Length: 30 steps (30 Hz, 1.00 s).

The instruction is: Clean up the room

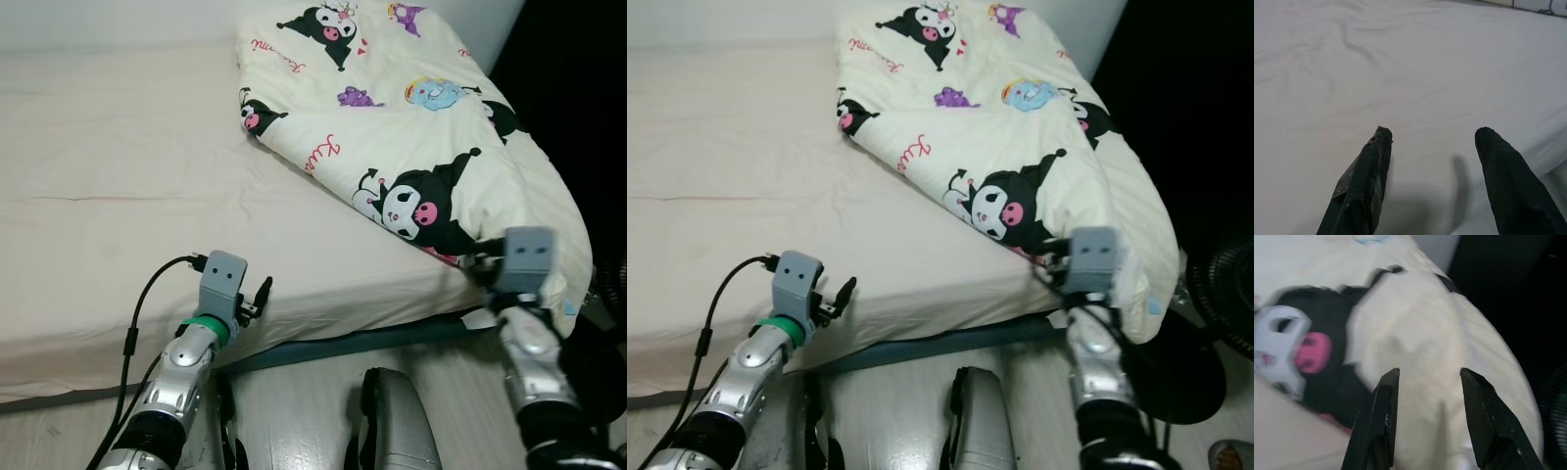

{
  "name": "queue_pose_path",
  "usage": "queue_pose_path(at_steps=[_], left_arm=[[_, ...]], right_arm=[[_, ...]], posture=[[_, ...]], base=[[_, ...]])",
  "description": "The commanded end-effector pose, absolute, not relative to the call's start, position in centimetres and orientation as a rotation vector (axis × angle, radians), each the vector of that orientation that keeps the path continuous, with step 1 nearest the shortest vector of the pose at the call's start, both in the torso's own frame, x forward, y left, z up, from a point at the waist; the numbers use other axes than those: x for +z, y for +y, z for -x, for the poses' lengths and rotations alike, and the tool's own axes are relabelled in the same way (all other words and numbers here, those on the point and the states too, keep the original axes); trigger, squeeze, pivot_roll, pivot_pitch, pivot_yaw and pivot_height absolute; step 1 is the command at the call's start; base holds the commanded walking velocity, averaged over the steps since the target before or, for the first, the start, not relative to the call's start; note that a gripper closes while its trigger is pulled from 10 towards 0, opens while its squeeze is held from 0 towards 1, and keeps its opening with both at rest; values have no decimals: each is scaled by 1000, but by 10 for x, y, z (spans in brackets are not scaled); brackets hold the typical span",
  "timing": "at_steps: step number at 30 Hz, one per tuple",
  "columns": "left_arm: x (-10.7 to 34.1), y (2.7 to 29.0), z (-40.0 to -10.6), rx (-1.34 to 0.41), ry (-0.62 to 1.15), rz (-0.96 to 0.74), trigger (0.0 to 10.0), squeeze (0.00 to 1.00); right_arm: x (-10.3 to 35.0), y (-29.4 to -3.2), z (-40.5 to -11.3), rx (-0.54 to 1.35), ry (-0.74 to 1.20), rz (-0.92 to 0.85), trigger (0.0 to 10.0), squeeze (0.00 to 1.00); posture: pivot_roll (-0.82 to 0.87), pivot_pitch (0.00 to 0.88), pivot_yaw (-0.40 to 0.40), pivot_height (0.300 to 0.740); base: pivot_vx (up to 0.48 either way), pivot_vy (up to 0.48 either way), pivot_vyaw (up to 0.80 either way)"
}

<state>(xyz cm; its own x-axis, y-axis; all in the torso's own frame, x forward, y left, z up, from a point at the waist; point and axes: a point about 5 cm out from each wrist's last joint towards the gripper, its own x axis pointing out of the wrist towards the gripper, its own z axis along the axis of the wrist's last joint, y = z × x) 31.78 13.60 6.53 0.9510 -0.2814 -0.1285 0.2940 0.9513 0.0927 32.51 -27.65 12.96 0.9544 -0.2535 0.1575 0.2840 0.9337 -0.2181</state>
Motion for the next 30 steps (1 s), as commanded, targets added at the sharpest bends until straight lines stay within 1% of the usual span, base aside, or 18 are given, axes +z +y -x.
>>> queue_pose_path(at_steps=[1, 2, 3, 4, 6, 7, 9, 11, 13, 14, 17, 21, 23, 24, 25, 30], left_arm=[[59, 141, -313, -289, 149, -122, 10000, 0], [59, 144, -313, -285, 151, -127, 10000, 0], [59, 144, -313, -285, 151, -127, 10000, 0], [60, 150, -313, -280, 155, -139, 10000, 0], [61, 151, -313, -279, 156, -144, 10000, 0], [62, 154, -313, -279, 155, -151, 10000, 0], [62, 154, -313, -279, 155, -151, 10000, 0], [64, 160, -312, -279, 156, -170, 10000, 0], [65, 164, -311, -279, 157, -179, 10000, 0], [66, 174, -308, -274, 167, -204, 10000, 0], [67, 181, -306, -270, 174, -220, 10000, 0], [69, 188, -304, -261, 174, -229, 10000, 0], [70, 188, -304, -262, 174, -230, 10000, 0], [71, 188, -304, -263, 173, -231, 10000, 0], [72, 188, -304, -267, 173, -235, 10000, 0], [74, 189, -304, -271, 173, -240, 10000, 0]], right_arm=[[129, -292, -322, -322, -109, 235, 10000, 27], [136, -304, -322, -340, -115, 235, 10000, 471], [136, -304, -322, -340, -115, 235, 10000, 471], [146, -323, -324, -354, -100, 198, 10000, 1000], [147, -326, -326, -350, -92, 172, 10000, 1000], [147, -327, -329, -337, -79, 139, 10000, 1000], [147, -327, -329, -337, -79, 139, 10000, 1000], [149, -326, -334, -315, -64, 87, 10000, 1000], [151, -325, -337, -304, -62, 69, 10000, 1000], [160, -322, -344, -247, -82, -3, 10000, 0], [165, -321, -348, -209, -93, -42, 10000, 0], [167, -327, -349, -257, -53, 14, 10000, 0], [167, -328, -349, -264, -47, 16, 10000, 0], [166, -328, -349, -263, -44, 7, 7020, 0], [165, -328, -349, -260, -40, -5, 0, 0], [163, -329, -349, -280, -38, -44, 0, 0]], posture=[[-6, 134, 75, 565], [-5, 138, 80, 565], [-5, 138, 80, 565], [10, 158, 98, 565], [14, 162, 102, 565], [35, 179, 117, 565], [35, 179, 117, 565], [66, 194, 137, 565], [71, 196, 141, 565], [92, 205, 158, 565], [107, 212, 166, 565], [128, 220, 177, 565], [130, 221, 178, 565], [133, 221, 183, 565], [136, 220, 187, 565], [138, 219, 189, 565]], base=[[0, 0, 0], [0, 0, 0], [0, 0, 0], [0, 0, 0], [0, 0, 0], [0, 0, 0], [0, 0, 0], [0, 0, 0], [0, 0, 0], [0, 0, 0], [0, 0, 0], [0, 0, 0], [0, 0, 0], [0, 0, 0], [0, 0, 0], [0, 0, 0]])
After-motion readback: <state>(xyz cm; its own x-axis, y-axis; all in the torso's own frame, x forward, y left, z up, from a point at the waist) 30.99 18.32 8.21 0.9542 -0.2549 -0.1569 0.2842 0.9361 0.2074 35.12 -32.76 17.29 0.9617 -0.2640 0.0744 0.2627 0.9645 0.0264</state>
